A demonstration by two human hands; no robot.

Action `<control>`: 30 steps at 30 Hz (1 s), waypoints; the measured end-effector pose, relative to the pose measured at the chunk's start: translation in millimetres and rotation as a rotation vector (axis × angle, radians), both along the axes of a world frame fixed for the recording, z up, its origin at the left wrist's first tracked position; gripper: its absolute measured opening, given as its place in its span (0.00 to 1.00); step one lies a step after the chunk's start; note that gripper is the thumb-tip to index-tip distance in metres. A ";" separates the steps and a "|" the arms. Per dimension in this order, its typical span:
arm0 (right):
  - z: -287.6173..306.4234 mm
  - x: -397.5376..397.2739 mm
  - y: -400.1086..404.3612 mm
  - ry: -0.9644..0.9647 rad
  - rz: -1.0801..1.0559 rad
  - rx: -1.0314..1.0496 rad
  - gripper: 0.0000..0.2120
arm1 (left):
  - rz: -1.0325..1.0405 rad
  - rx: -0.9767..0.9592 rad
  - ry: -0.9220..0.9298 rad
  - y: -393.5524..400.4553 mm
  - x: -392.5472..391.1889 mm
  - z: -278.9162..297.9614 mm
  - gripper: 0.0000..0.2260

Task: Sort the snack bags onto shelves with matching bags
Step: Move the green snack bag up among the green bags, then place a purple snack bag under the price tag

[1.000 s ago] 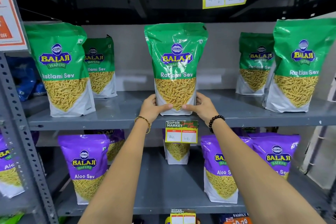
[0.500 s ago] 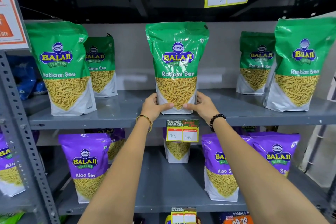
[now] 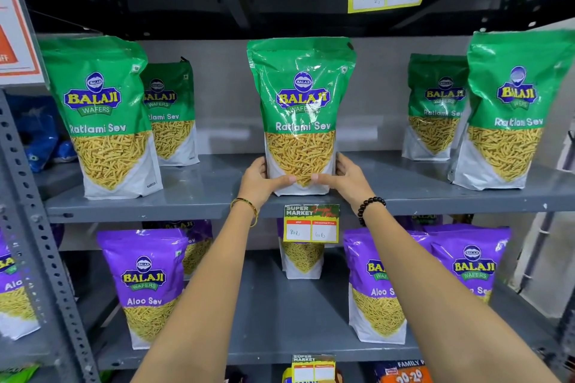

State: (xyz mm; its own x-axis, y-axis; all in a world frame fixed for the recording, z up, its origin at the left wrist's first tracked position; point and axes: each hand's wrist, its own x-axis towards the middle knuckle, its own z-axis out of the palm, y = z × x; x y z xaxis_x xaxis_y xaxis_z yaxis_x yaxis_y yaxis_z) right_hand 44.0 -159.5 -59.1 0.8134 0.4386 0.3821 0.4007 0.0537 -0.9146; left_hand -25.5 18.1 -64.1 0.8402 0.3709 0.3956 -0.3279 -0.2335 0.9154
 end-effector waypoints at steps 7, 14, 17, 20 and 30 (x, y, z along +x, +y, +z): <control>-21.0 -39.2 8.0 -0.173 -0.444 0.103 0.33 | 0.352 0.077 -0.181 -33.1 -23.4 -11.8 0.34; -88.8 -64.5 -14.4 -0.362 -0.644 0.060 0.26 | 0.520 0.202 -0.250 -74.0 -46.8 -96.0 0.29; -135.9 -64.6 -35.6 -0.274 -0.701 0.007 0.26 | 0.460 0.065 -0.135 -96.2 -49.2 -141.6 0.29; -183.7 -57.4 -63.9 -0.119 -0.763 -0.044 0.26 | 0.351 0.035 0.027 -114.5 -38.6 -186.2 0.29; -271.7 1.8 -133.6 0.486 -0.575 -0.224 0.37 | -0.054 0.070 0.590 -150.9 24.1 -278.5 0.27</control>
